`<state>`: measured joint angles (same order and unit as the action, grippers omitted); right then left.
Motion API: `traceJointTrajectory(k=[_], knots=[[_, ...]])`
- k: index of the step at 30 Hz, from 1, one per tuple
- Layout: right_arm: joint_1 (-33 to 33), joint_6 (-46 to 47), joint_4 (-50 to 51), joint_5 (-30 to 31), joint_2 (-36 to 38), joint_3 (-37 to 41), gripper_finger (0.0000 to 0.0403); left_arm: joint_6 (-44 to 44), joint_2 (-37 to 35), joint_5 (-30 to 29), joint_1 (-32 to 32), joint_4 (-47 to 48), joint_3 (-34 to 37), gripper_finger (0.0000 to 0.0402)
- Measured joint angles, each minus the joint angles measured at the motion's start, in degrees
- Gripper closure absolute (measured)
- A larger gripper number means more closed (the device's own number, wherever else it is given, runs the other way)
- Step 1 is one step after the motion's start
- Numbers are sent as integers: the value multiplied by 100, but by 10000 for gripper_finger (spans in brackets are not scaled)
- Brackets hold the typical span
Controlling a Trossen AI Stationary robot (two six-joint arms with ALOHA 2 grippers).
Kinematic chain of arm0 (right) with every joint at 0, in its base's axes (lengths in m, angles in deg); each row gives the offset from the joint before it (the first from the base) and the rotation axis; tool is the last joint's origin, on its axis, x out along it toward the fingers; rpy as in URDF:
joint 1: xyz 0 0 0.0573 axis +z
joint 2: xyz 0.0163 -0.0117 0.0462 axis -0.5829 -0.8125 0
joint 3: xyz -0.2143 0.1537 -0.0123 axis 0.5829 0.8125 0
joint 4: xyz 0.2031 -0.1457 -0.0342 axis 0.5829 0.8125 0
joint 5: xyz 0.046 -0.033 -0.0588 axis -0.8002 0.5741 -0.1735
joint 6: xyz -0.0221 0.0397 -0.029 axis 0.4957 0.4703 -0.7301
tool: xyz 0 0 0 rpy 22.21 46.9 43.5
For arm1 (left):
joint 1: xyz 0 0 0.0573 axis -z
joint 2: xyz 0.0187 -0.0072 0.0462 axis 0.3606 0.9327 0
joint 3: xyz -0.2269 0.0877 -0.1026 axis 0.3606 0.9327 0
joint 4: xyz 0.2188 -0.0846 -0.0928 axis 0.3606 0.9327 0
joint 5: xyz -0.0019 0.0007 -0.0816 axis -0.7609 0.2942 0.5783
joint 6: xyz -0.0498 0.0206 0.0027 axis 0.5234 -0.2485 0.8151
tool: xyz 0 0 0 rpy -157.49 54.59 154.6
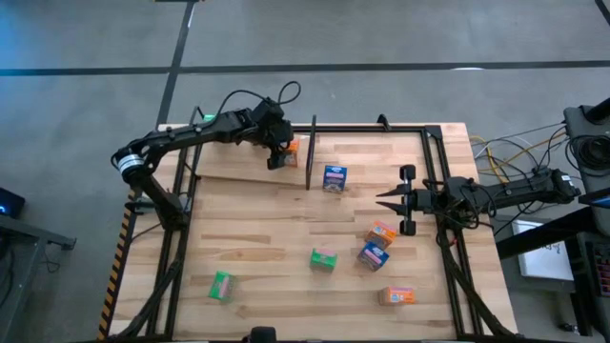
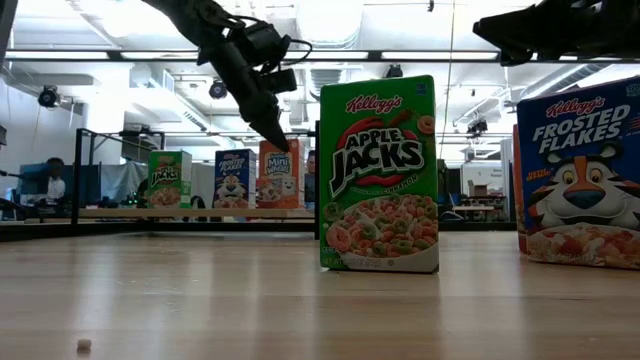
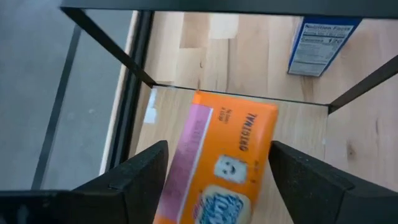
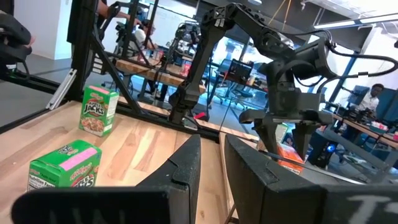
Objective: Stack cereal on shelf
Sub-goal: Put the top left orange cereal box on the shelf
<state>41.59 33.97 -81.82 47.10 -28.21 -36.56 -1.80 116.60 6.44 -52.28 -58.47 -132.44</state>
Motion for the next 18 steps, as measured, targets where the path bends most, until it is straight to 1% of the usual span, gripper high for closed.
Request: traceJointTrajectory(k=[13,18], knots=[[0,0,5,20,0,0,339,-138,60,-4,1,6,0,204],[0,0,5,20,0,0,339,-246,60,-10,1,10,0,219]])
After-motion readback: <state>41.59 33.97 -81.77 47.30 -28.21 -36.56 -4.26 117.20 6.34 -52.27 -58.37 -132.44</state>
